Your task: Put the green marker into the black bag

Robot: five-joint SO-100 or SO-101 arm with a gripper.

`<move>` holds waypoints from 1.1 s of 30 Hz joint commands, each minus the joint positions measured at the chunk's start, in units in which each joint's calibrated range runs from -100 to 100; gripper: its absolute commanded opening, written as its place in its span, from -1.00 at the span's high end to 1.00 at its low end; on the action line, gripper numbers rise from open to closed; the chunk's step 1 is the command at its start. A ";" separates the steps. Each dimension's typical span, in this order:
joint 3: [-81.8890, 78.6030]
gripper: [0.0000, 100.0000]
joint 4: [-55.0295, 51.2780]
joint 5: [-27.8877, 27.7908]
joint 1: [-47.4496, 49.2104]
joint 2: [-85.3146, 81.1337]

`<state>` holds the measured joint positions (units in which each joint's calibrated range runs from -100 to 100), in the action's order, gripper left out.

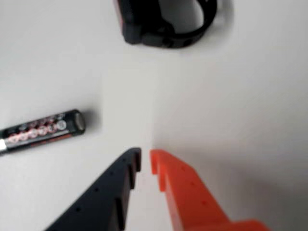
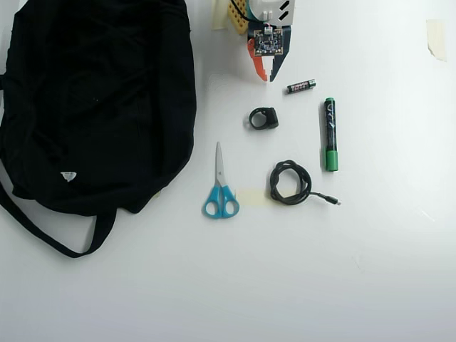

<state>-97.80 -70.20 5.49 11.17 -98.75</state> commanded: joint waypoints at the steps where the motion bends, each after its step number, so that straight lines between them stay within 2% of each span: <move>1: -1.48 0.96 0.52 -0.20 -0.40 -0.25; 33: -1.48 0.96 1.73 0.33 -0.40 -0.33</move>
<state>-97.80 -69.94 5.69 11.17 -98.75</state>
